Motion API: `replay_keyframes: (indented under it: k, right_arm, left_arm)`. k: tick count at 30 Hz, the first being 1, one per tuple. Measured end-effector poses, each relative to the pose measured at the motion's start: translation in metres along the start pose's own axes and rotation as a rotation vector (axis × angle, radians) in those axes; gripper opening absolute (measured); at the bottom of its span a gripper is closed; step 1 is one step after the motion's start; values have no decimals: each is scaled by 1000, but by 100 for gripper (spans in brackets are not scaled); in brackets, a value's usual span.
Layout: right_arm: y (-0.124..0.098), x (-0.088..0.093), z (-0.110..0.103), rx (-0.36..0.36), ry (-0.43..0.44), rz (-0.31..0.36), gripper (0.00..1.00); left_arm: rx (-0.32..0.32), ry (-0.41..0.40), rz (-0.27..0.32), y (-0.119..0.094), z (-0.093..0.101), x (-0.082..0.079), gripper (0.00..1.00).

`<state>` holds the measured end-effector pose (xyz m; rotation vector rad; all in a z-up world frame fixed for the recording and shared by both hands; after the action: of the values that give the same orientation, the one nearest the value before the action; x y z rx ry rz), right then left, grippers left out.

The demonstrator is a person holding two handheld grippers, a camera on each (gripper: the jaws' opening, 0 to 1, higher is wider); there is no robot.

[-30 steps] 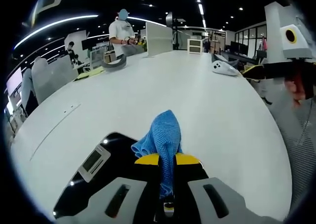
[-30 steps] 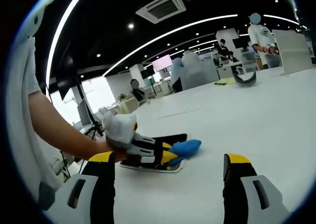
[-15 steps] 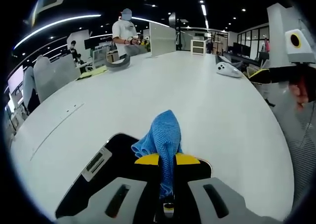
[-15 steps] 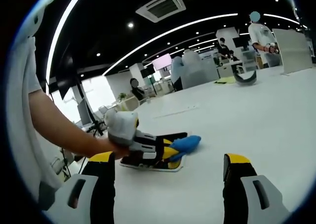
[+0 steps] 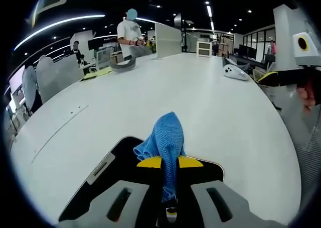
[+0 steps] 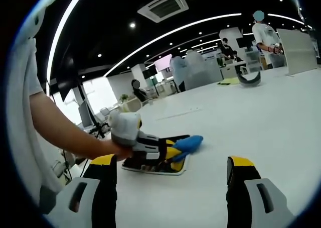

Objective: Wipe the mirror surface with the cleaning cloth until all visible marks leave the cleaned area.

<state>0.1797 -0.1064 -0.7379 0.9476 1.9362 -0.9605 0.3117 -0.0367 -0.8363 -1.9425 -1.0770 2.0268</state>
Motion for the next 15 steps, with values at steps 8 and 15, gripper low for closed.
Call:
replay_keyframes:
  k: [8,15]
  right_arm:
    - [2,0,1,0,0,-4,90]
    - [3,-1,1,-4,2,-4,90]
  left_arm:
    - [-9,-2,3,0,-8,1,6]
    - [-15,-2,3,0,-12,1,6]
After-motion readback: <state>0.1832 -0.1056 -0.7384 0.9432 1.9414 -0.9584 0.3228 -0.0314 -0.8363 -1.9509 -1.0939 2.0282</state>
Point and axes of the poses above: the point that each gripper's makers call its tool centre point, and the gripper's own axes: y roughly forward along the fingers, z roughly to its right, x roughly out of its underside, the point moved 1 cm from there along -y, roughly backward along the fingers, and after that the axes turned 5 degrees about y, right-handed, at the moved point
